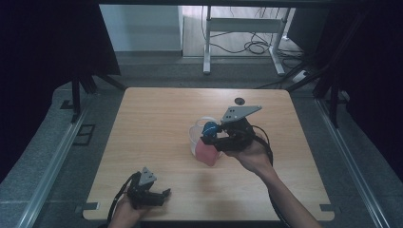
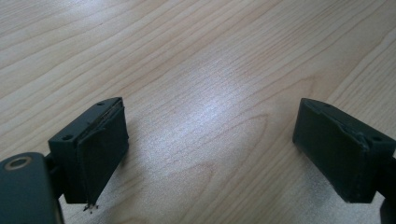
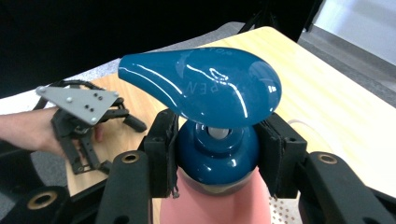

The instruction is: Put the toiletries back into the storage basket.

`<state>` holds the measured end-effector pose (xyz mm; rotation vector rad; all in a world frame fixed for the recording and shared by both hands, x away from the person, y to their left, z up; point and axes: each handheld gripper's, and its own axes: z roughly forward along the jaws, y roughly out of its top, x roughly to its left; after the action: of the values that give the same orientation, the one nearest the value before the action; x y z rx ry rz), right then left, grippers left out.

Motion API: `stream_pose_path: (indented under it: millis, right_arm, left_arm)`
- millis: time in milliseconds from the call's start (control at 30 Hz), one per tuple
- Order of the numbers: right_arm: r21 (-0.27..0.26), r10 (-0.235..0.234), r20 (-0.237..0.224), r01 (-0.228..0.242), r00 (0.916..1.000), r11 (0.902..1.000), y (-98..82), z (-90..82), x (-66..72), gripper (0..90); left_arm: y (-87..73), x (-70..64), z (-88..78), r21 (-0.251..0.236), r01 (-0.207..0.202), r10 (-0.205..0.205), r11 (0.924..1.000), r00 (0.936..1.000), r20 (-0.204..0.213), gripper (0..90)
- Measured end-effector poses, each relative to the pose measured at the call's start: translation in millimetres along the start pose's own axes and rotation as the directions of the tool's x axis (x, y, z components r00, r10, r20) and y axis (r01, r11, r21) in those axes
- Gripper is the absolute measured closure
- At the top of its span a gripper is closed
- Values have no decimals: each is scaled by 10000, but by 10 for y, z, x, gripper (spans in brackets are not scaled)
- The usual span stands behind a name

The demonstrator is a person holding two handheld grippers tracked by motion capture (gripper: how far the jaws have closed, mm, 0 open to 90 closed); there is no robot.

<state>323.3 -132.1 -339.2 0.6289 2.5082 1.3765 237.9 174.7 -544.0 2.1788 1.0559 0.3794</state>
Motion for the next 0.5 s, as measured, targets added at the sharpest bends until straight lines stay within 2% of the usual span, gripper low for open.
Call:
stream_pose_path:
  millis: [500]
  right_arm:
    - [-178,332,710,-321,9969,9993,54,65,-240,527]
  left_arm:
    - [-1,1,2,-25,5,-4,10000,10000,12,100]
